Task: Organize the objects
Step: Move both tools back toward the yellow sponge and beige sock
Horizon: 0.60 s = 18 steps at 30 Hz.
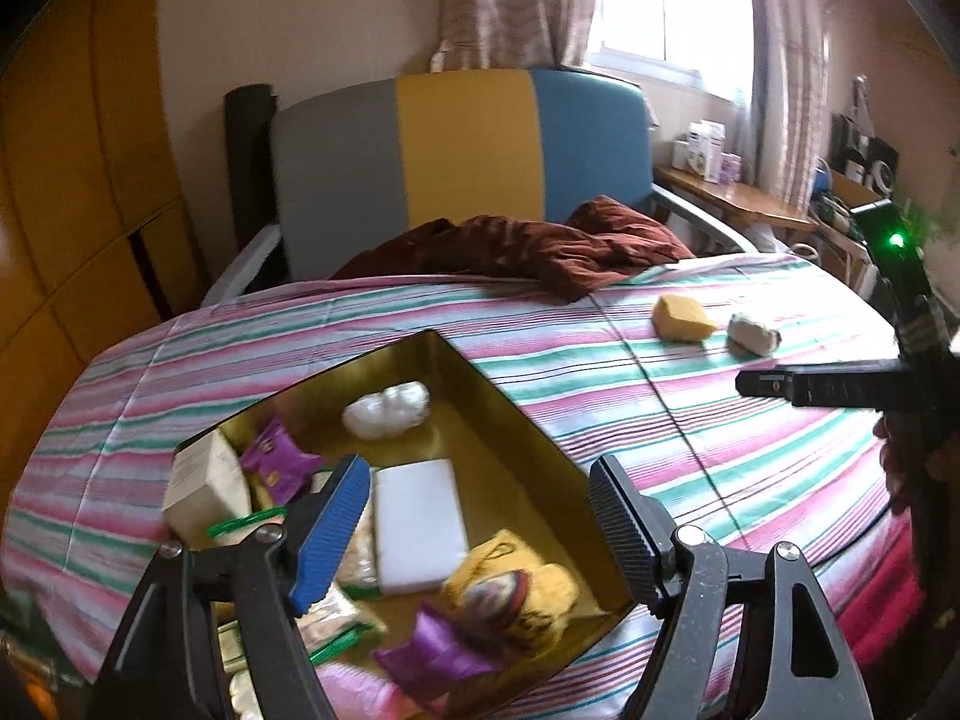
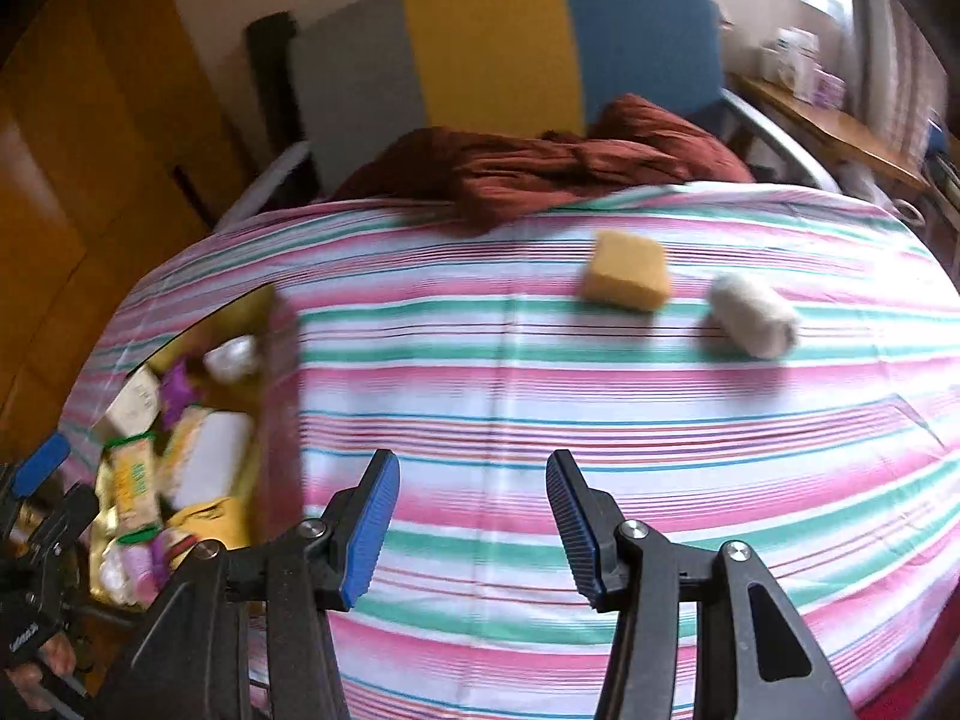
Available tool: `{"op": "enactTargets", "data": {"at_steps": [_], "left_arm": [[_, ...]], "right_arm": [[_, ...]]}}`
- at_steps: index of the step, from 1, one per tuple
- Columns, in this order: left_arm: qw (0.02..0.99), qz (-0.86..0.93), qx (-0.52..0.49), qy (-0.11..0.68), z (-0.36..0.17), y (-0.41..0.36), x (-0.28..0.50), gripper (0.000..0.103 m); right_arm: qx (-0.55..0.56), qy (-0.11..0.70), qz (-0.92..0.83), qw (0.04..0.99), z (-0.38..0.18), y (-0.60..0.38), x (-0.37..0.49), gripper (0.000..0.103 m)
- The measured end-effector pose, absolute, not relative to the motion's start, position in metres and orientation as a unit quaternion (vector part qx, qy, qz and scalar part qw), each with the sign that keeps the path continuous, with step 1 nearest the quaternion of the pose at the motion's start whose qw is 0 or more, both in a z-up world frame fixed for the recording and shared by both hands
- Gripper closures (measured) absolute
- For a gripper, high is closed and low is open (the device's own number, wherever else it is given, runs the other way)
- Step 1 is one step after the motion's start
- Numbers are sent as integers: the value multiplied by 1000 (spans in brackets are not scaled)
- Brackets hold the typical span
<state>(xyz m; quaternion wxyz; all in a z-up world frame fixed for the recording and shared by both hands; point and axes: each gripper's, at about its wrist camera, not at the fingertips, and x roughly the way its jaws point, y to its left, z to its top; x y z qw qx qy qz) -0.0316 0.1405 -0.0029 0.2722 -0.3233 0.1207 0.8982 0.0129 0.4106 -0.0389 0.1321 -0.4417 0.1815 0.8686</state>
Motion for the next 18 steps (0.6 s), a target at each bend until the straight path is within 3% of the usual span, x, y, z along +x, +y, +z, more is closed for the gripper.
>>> {"op": "enactTargets", "data": {"at_steps": [18], "left_arm": [[334,865,-340,154,-15,219,-39,25]], "right_arm": [[-452,234,821,259,-64,549,29,50]]}}
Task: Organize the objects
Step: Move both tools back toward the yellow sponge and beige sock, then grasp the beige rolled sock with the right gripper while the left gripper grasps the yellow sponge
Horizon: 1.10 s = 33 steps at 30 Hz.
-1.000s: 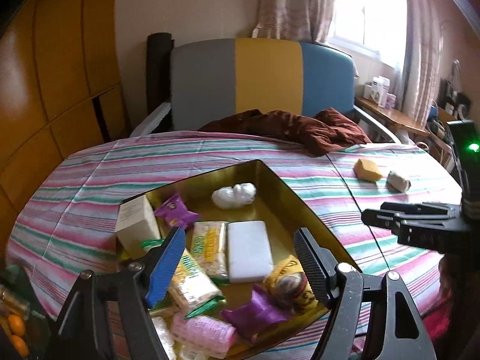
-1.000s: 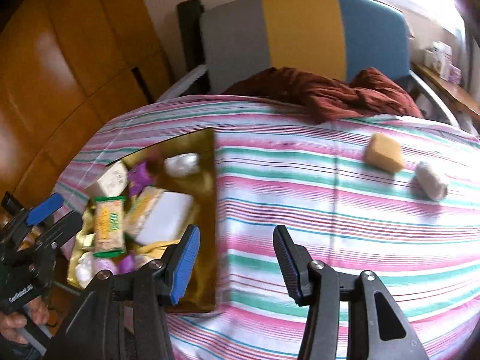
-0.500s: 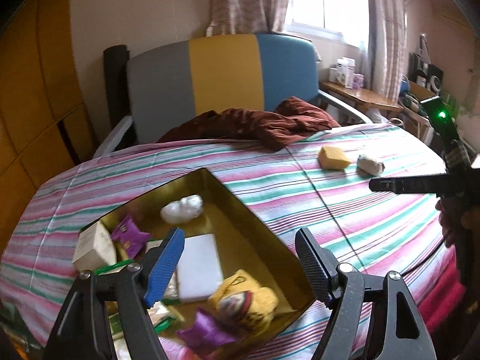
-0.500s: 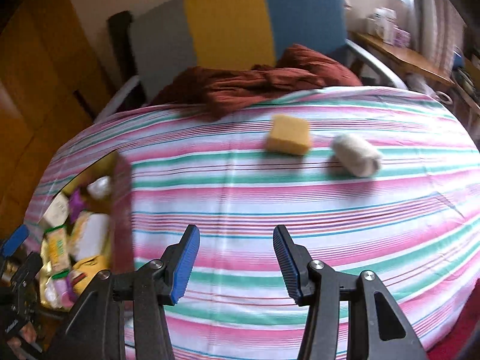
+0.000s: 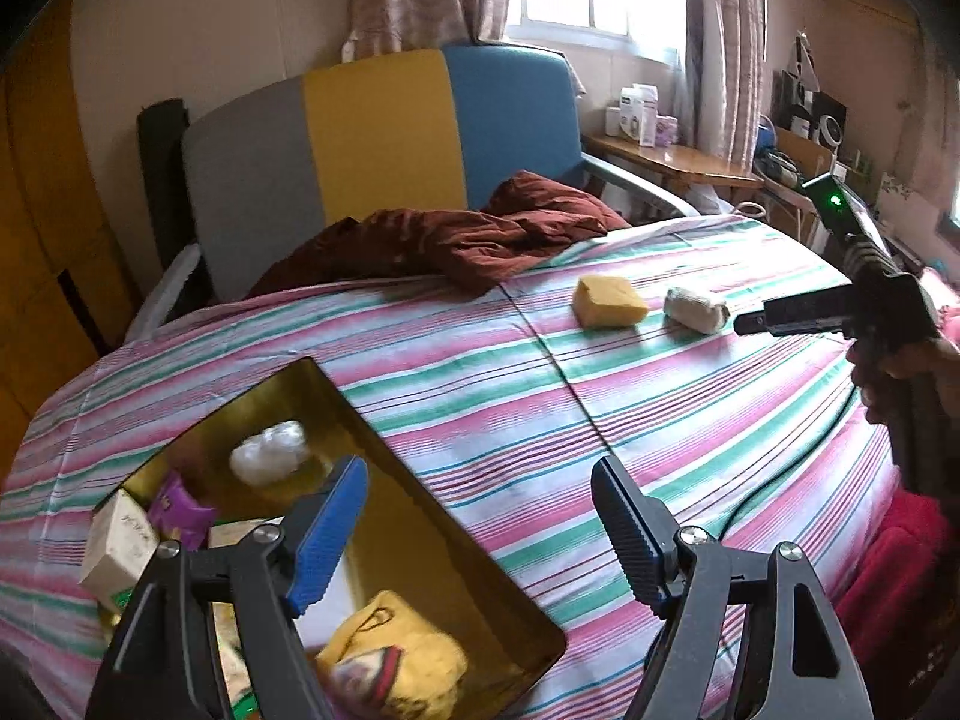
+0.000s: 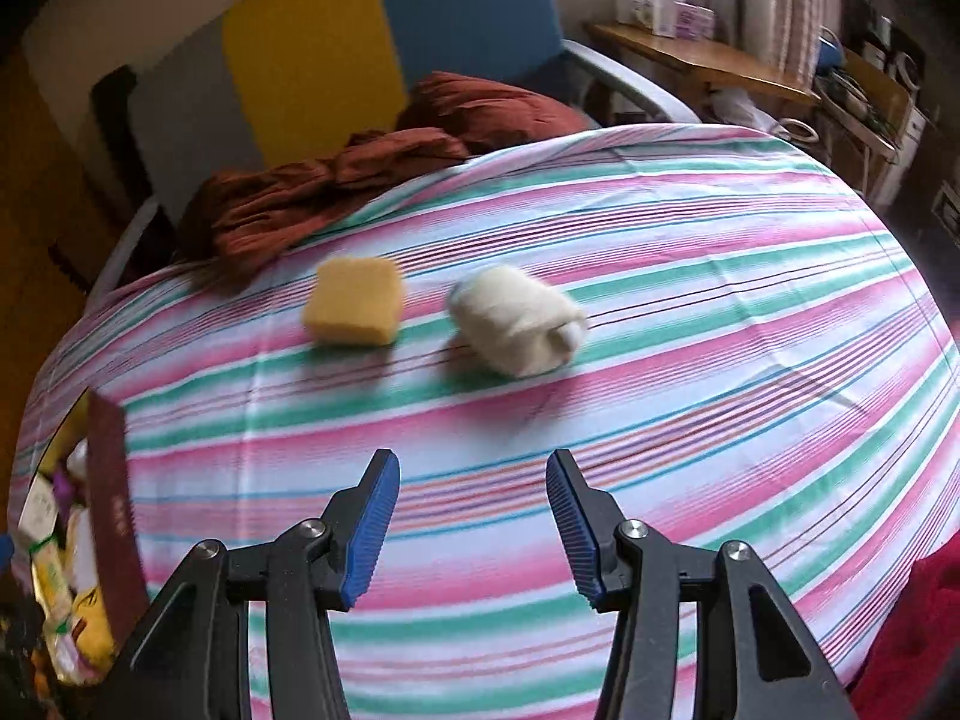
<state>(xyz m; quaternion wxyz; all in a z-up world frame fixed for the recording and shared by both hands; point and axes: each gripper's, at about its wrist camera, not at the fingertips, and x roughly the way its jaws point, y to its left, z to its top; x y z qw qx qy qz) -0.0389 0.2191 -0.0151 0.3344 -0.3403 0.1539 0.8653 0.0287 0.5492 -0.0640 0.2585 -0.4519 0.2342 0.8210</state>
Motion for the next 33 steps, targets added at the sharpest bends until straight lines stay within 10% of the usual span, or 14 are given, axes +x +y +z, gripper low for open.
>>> {"op": "enactTargets", "data": {"at_steps": [3,17,33], "left_arm": [[342,859,-348,154,-18,231,-43,25],[370,824,-414,114,-26,290,-79,25],[381,801,-438,148,-56,418,-127,22]], "right_arm": [[-443,247,816,276,-68,568,25,38],[-500,118,823,241,-98,595,-48,36],[-493,165,820,238,-96,606,-17,44]]}}
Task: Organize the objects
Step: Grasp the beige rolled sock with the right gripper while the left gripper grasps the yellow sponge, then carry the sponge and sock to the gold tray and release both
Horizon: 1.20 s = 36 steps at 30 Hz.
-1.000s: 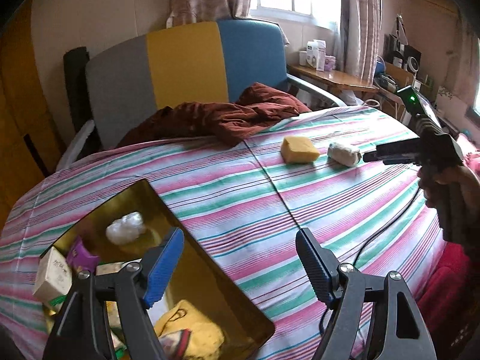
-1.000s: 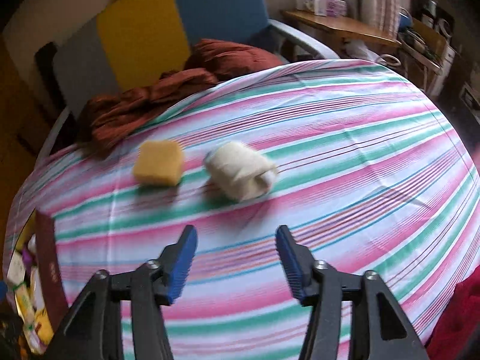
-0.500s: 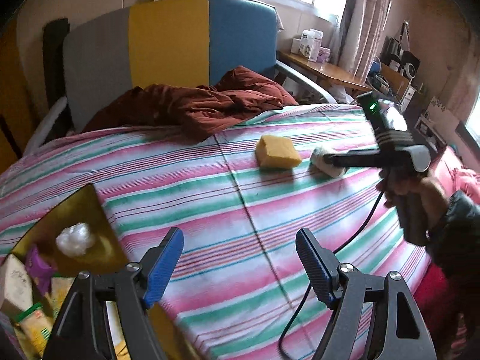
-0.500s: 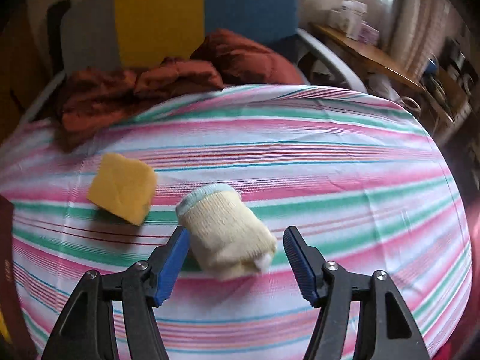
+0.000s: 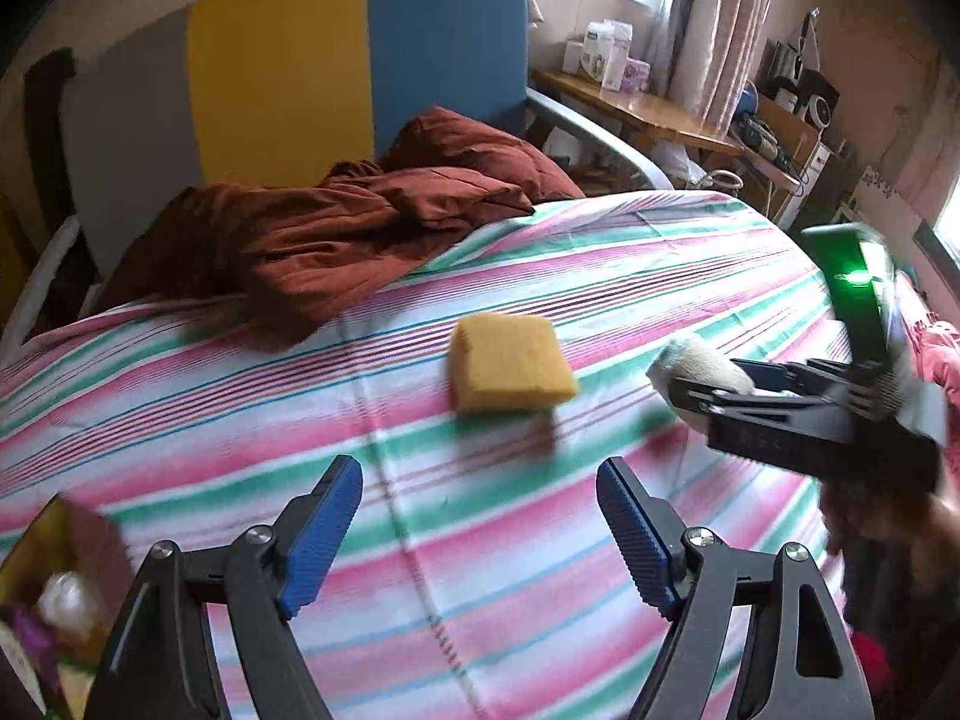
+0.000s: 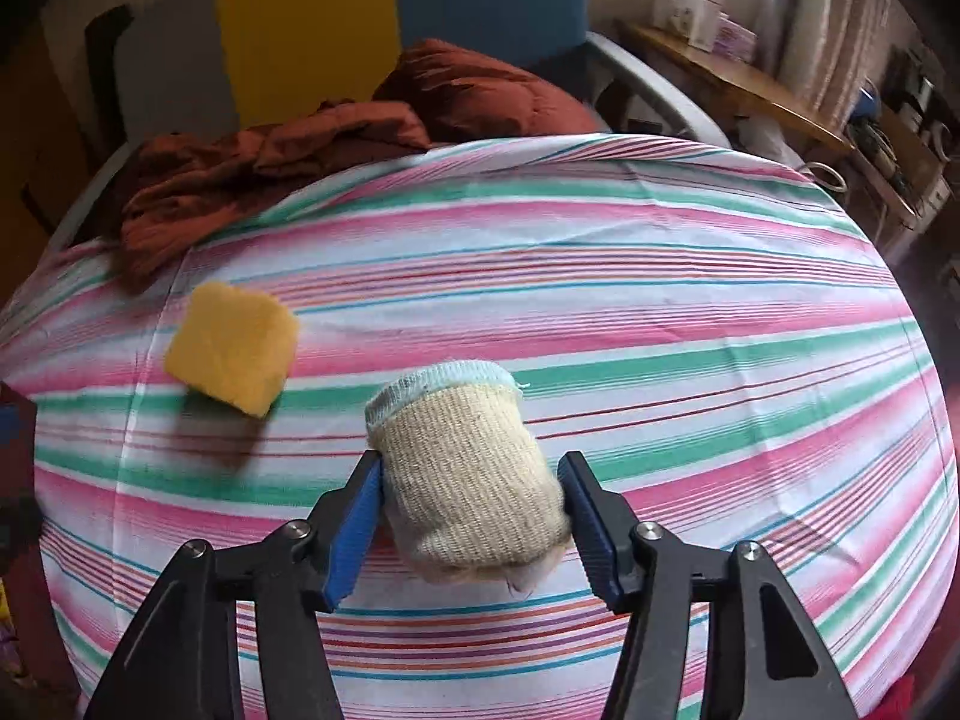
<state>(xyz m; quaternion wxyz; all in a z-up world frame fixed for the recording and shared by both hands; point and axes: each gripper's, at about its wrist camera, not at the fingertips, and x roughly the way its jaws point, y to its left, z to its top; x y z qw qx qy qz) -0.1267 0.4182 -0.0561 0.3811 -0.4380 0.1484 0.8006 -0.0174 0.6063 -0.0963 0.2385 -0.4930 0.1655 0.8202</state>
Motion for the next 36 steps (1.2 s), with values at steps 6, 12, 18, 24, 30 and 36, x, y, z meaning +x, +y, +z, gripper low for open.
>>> {"op": "enactTargets", "data": {"at_steps": [6,12,18,24,30,36], "left_arm": [[368,798,-444,175,-78,467,-145,21],[358,799,-444,188,-94,500,-160,16],[360,781,-475,185,-118,506,-174,41],[375,792,-453,161,-95,472,-149,44],[388,809,-422,131,-49,430,-118,43],[380,834,-387,102,-6,376,-94,43]], "right_arm": [[-498,172,817,234,-98,609,-19,44],[-501,189,809,242,-100,613,-18,43],[-510,186,804,244,-106,616,-18,43],[-505,190,812,225,-104,615,-19,43],[-500,175,826,192,-104,596,-26,44],[-500,161,837,156,-107,571,-34,44]]}}
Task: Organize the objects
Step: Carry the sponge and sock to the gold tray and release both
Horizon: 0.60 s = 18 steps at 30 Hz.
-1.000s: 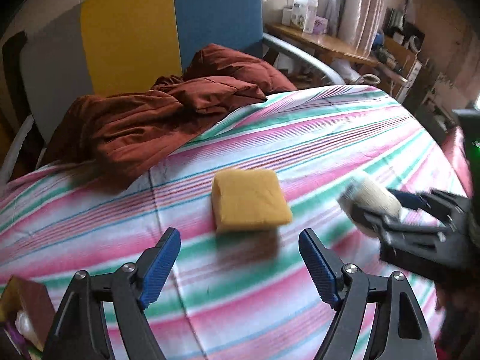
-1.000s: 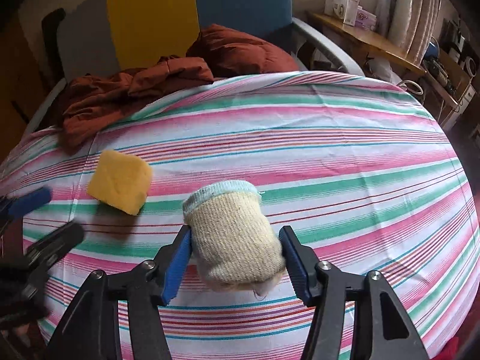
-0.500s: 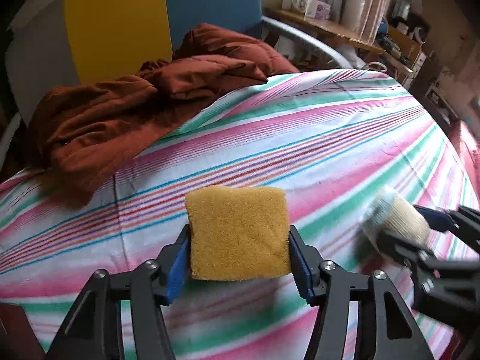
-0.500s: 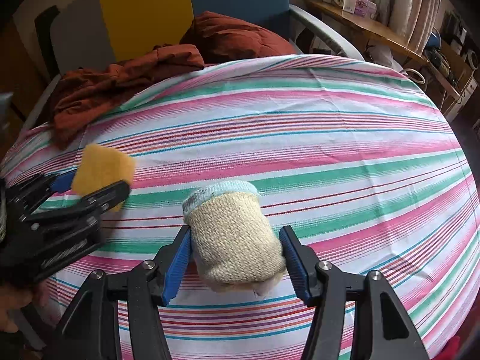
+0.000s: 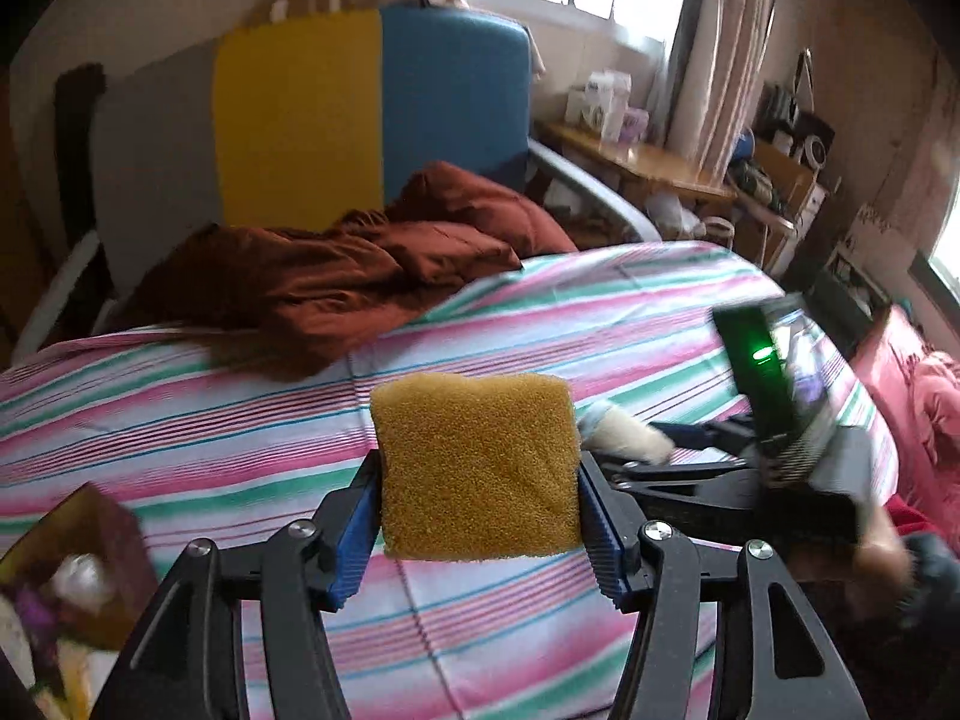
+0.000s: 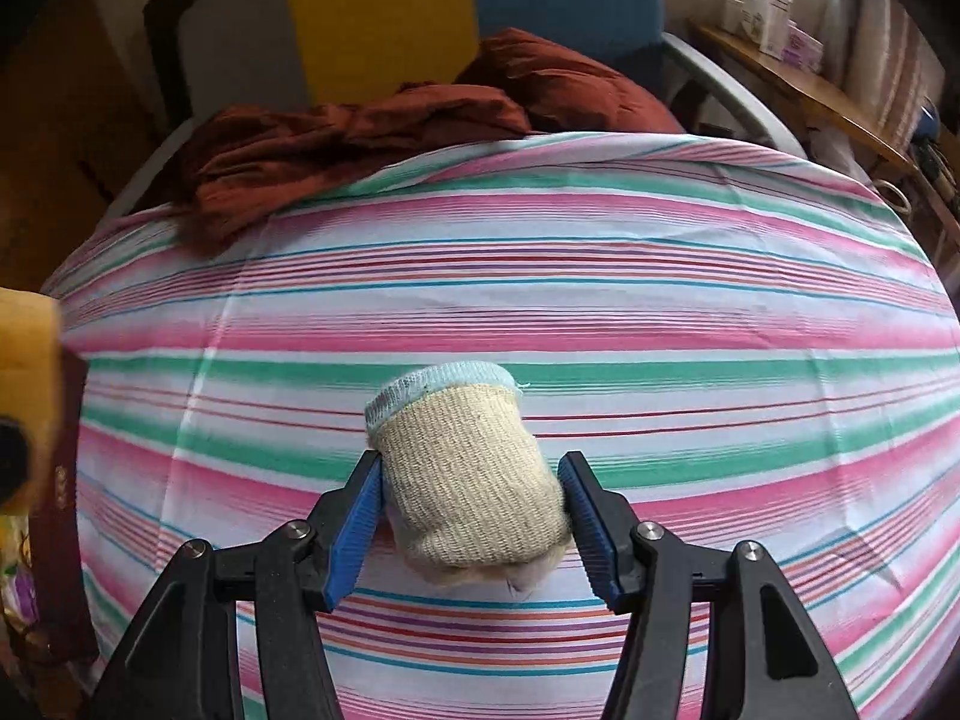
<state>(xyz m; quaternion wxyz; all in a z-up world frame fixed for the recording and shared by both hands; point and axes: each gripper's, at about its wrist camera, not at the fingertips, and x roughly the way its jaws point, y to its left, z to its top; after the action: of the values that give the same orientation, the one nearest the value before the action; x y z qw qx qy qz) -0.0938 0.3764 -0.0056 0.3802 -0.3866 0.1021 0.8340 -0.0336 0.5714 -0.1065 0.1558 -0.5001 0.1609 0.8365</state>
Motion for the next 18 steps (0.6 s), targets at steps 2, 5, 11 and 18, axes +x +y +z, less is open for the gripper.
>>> {"op": "enactTargets", "data": {"at_steps": [2,5,11,18], "left_arm": [[375,841,-377,96,3,366,-90,43],[368,851,-362,93,17,344,-81,43],[353,868,-338,88,38,304,-65,42],[346,878,-321,79,48,263,-51,42]], "right_arm": [[-501,157,838,149,-107,564,-37,44],[-505,158,836,142,-106,552,-42,44],[-510,164,834,133,-103,525,-42,44],[-517,163,832,120,-100,485,-39,44]]}}
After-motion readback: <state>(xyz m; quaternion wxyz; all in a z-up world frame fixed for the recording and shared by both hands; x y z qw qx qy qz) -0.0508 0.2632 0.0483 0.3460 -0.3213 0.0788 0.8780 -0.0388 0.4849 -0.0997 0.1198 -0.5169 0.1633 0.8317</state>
